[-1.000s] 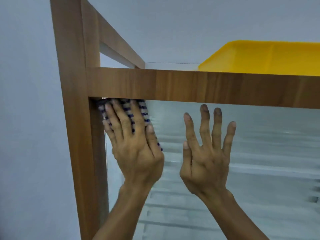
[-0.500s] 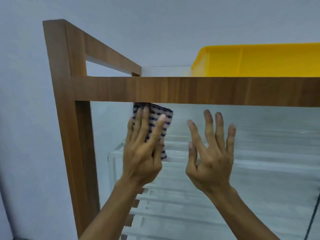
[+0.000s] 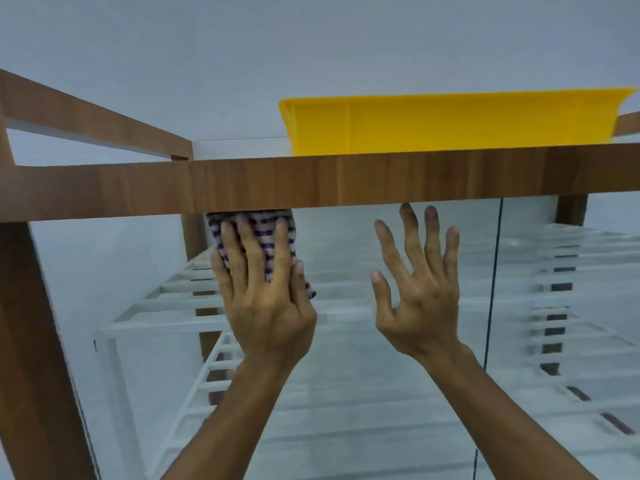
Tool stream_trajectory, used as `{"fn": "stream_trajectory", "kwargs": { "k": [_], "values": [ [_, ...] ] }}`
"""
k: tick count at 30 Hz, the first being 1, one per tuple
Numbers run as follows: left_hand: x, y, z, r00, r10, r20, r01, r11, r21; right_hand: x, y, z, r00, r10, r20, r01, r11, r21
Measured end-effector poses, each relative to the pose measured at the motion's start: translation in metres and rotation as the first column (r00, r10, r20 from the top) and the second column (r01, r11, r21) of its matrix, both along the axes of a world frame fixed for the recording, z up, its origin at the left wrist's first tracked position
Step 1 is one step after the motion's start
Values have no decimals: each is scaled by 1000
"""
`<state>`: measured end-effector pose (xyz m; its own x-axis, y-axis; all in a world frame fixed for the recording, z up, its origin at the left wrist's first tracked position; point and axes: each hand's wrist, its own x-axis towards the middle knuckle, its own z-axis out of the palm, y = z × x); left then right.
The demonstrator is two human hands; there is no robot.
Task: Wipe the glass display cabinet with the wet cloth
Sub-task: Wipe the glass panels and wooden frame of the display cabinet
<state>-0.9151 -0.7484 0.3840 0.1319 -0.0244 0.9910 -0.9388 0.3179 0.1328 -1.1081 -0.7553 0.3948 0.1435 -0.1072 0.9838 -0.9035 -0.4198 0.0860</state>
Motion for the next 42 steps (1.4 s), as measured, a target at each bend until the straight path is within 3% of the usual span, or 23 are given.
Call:
{"fn": "stream_trajectory", "kwargs": {
  "k": [2, 5, 7, 10, 15, 19, 24, 29, 34, 38, 42],
  "values": [
    [-46, 6, 8, 996, -53, 67, 45, 992, 117, -5, 2, 1, 998, 25, -54, -24, 1000, 18],
    [-72, 2, 8, 942, -118, 313, 81, 988, 128, -28, 8, -1, 990, 138, -6, -138, 990, -44],
    [-67, -5, 2, 958, -100, 270, 81, 993, 81, -61, 9, -7, 993, 88, 84, -79, 992, -101],
    [-85, -5, -4, 990, -35, 137, 28, 998, 50, -101, 4, -16, 991, -22, 134, 28, 999, -46],
    [-166, -1, 13, 941, -148, 305, 108, 984, 145, -108, 0, -22, 983, 82, 162, -77, 996, -39],
    [-167, -7, -5, 832, -150, 534, 78, 985, 155, -118, -2, -28, 985, 106, 137, -101, 994, -46],
    [-159, -8, 6, 939, -90, 332, 58, 993, 107, -114, -3, -28, 985, 81, 155, -75, 996, -41],
    [-172, -7, 10, 853, -143, 502, 68, 984, 164, -112, 0, -29, 979, 75, 188, -72, 997, -22],
    [-115, -5, 9, 897, -80, 434, 25, 991, 132, -64, 10, -27, 984, -20, 179, 8, 998, 65],
    [-60, -3, 10, 908, -24, 417, -28, 993, 117, -3, 7, -16, 994, 76, 81, -83, 993, 85],
    [-2, 2, 11, 925, 6, 380, -57, 991, 123, 52, 5, -2, 997, 61, 54, -66, 992, 103]
  ]
}}
